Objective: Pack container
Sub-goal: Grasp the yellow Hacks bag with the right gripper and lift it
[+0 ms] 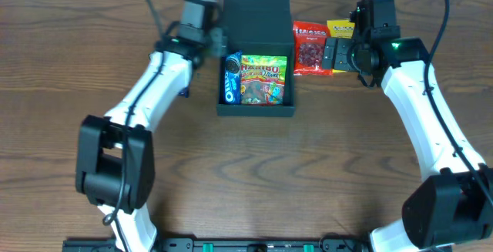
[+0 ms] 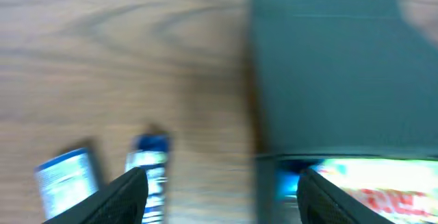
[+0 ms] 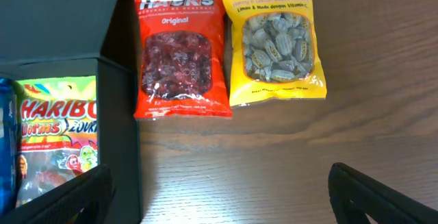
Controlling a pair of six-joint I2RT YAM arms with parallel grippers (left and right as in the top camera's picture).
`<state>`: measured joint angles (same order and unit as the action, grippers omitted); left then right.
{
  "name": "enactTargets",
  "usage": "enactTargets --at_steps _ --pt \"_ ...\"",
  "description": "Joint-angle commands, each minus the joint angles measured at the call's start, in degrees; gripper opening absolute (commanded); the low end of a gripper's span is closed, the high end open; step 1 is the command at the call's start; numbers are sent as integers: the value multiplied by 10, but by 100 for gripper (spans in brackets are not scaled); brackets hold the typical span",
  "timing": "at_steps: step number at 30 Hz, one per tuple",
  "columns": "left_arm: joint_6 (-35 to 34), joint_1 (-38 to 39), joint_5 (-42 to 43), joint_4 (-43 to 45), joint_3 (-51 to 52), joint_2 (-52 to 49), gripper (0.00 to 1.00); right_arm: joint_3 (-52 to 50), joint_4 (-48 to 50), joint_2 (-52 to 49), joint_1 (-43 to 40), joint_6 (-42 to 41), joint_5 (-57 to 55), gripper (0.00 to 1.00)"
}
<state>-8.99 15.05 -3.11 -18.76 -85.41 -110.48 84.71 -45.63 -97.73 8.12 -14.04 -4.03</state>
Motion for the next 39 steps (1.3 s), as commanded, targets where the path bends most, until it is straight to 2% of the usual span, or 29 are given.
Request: enactTargets --at_steps 1,5,9,13,20,24,30,34,39 --pt "2 -40 -13 -15 -12 13 71 9 6 16 -2 -7 2 99" --pt "2 -71 -13 -24 -12 13 71 7 30 16 -2 -7 -2 99" --pt "2 -86 -13 -24 -12 13 72 2 91 -2 -3 -4 -57 99" --pt "2 -87 -13 -24 -12 13 72 2 165 -49 -10 25 -76 99" --pt "2 -87 -11 -36 -12 13 72 2 254 -142 -30 25 -82 97" --pt "2 -87 -11 -40 -12 13 72 2 264 -179 -52 25 -82 91" --pt "2 -87 2 -39 -12 13 72 2 262 -222 -77 25 -64 88" --pt "2 -87 2 -39 -12 13 72 2 266 -238 -78 25 -45 82" --pt "2 -87 2 -39 -12 13 72 2 271 -257 -78 25 -45 82"
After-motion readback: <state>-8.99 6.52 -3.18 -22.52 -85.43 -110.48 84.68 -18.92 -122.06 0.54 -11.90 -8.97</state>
